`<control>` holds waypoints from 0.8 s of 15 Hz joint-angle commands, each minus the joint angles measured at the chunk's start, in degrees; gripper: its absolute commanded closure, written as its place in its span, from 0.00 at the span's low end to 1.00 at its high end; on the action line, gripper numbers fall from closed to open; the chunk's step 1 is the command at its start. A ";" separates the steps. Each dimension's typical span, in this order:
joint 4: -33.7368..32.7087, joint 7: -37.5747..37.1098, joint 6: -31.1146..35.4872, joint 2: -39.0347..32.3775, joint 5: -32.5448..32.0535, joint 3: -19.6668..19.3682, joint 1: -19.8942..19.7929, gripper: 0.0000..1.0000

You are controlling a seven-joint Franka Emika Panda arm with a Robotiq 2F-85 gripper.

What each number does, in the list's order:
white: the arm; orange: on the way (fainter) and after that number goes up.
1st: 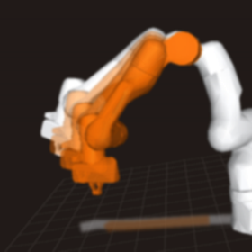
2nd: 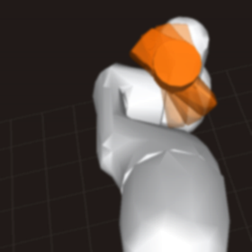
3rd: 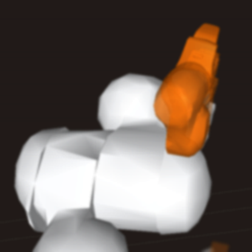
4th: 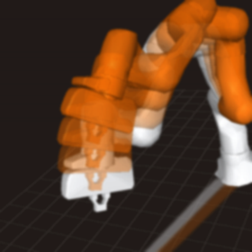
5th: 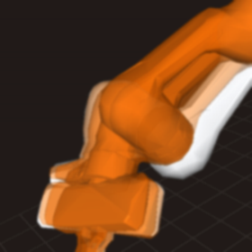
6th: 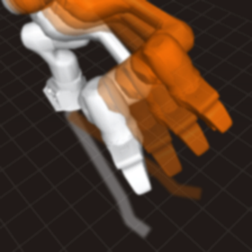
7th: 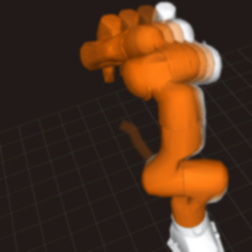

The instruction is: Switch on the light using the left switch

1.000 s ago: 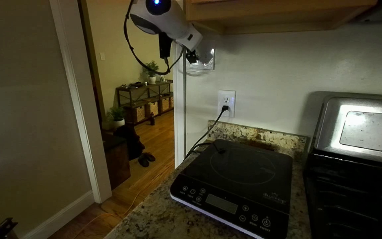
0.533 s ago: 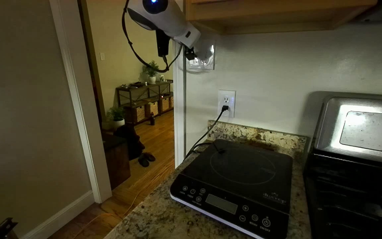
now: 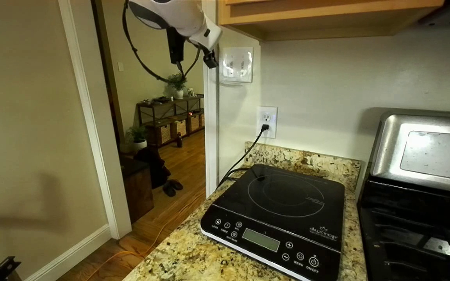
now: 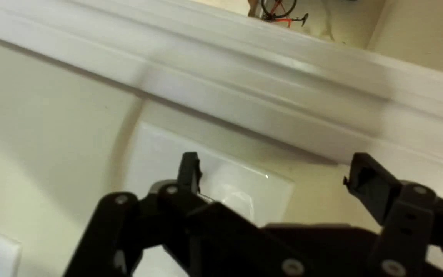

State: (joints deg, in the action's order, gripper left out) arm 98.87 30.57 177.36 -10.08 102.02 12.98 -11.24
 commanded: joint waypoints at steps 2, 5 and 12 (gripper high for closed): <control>17.70 -14.49 -1.33 6.79 -16.15 -4.98 5.59 0.00; 27.41 -24.30 -1.87 9.23 -32.02 -4.21 4.52 0.00; 45.45 -41.23 -15.65 20.67 -66.95 -5.32 1.08 0.00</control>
State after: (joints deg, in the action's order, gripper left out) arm 136.88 -4.10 169.92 2.14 46.27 7.08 -7.71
